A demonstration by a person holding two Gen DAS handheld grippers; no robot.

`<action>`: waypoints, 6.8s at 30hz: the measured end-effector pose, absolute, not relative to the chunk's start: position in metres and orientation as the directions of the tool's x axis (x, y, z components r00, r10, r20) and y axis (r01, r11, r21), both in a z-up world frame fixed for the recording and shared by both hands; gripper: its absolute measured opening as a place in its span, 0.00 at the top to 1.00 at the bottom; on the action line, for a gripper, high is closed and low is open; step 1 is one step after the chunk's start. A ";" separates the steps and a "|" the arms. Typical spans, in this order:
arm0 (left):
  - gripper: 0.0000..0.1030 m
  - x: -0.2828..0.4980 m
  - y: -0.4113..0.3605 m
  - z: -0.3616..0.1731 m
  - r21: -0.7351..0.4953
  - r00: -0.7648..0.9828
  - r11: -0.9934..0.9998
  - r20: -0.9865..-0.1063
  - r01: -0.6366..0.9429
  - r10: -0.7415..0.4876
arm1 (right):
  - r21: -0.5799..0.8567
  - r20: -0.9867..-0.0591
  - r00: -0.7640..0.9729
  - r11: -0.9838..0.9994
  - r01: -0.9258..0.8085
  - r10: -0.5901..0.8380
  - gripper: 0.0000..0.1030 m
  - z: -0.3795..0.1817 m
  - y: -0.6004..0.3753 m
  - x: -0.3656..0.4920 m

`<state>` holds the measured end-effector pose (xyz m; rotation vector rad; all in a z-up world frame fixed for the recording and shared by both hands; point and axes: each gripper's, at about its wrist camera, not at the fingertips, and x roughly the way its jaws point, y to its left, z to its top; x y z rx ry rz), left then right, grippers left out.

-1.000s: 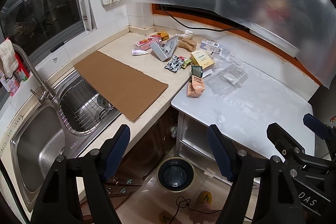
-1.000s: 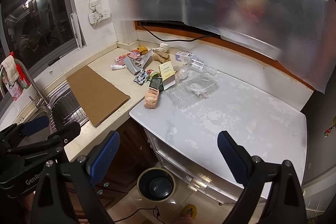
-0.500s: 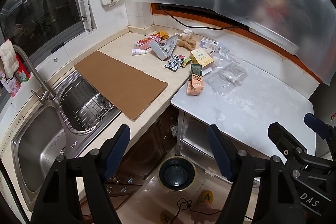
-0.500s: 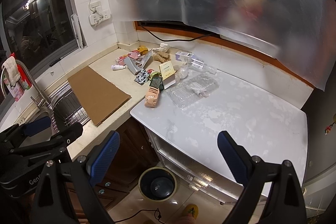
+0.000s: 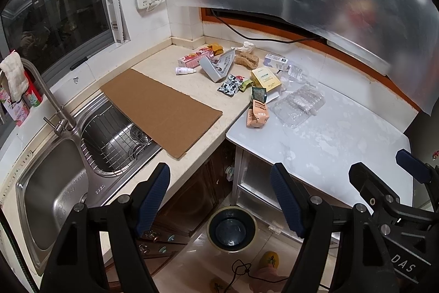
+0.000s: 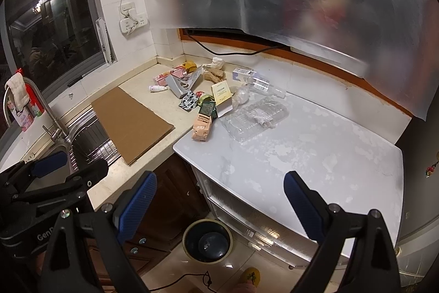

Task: Collect trash

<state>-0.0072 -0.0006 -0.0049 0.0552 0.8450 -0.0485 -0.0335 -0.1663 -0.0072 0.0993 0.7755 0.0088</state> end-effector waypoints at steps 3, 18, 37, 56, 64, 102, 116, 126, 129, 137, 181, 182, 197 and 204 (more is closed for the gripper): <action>0.29 -0.009 0.001 -0.002 0.031 0.668 0.998 -0.744 0.062 -0.018 | 0.093 -0.695 0.718 0.995 0.025 0.047 0.09 -0.006 -0.166 -0.034; 0.28 -0.010 0.009 0.008 0.028 0.688 0.999 -0.726 0.027 0.002 | 0.079 -0.691 0.720 0.997 0.001 0.054 0.09 -0.002 -0.163 -0.030; 0.27 0.014 0.011 -0.003 -0.012 0.632 1.000 -0.774 0.020 -0.022 | 0.073 -0.704 0.708 0.997 -0.010 0.058 0.09 -0.004 -0.170 -0.012; 0.27 0.145 -0.031 -0.052 -0.055 0.474 0.995 -0.876 0.088 -0.090 | 0.196 -0.801 0.587 0.978 0.069 0.119 0.09 -0.046 -0.258 0.078; 0.27 0.222 -0.077 -0.109 -0.029 0.377 0.994 -0.924 0.101 -0.066 | 0.213 -0.842 0.522 0.973 0.093 0.134 0.09 -0.081 -0.294 0.133; 0.65 0.243 -0.055 -0.142 -0.081 0.397 0.996 -0.916 -0.027 -0.064 | 0.251 -0.940 0.329 0.844 0.473 0.096 0.09 -0.174 -0.295 0.303; 0.65 0.216 -0.011 -0.144 -0.097 0.393 0.992 -0.918 -0.083 -0.057 | 0.062 -0.982 0.181 0.810 0.583 -0.055 0.09 -0.201 -0.285 0.333; 0.65 0.205 -0.006 -0.136 -0.105 0.398 0.992 -0.915 -0.073 -0.068 | 0.043 -0.980 0.182 0.818 0.573 -0.076 0.11 -0.199 -0.284 0.330; 0.65 0.201 -0.005 -0.130 -0.108 0.405 0.992 -0.911 -0.069 -0.071 | 0.033 -0.980 0.181 0.818 0.575 -0.088 0.12 -0.195 -0.287 0.317; 0.65 0.184 -0.002 -0.111 -0.114 0.426 0.993 -0.900 -0.034 -0.089 | 0.111 -0.976 0.217 0.824 0.556 -0.015 0.13 -0.182 -0.305 0.294; 0.65 0.009 0.045 -0.330 -0.040 0.107 0.988 -0.993 0.152 -0.057 | 0.273 -0.949 -0.204 0.950 -0.153 0.240 0.12 -0.374 -0.092 0.037; 0.65 0.011 0.046 -0.349 -0.047 0.094 0.988 -0.994 0.148 -0.062 | 0.297 -0.936 -0.239 0.944 -0.141 0.259 0.12 -0.401 -0.093 0.039; 0.65 0.063 0.037 -0.562 -0.135 -0.086 0.978 -0.989 0.159 -0.122 | 0.227 -0.897 -0.414 0.966 -0.124 0.158 0.11 -0.647 -0.103 0.087; 0.44 0.074 0.048 -0.585 -0.153 -0.119 0.974 -0.984 0.164 -0.134 | 0.223 -0.901 -0.398 0.971 -0.090 0.170 0.08 -0.678 -0.096 0.113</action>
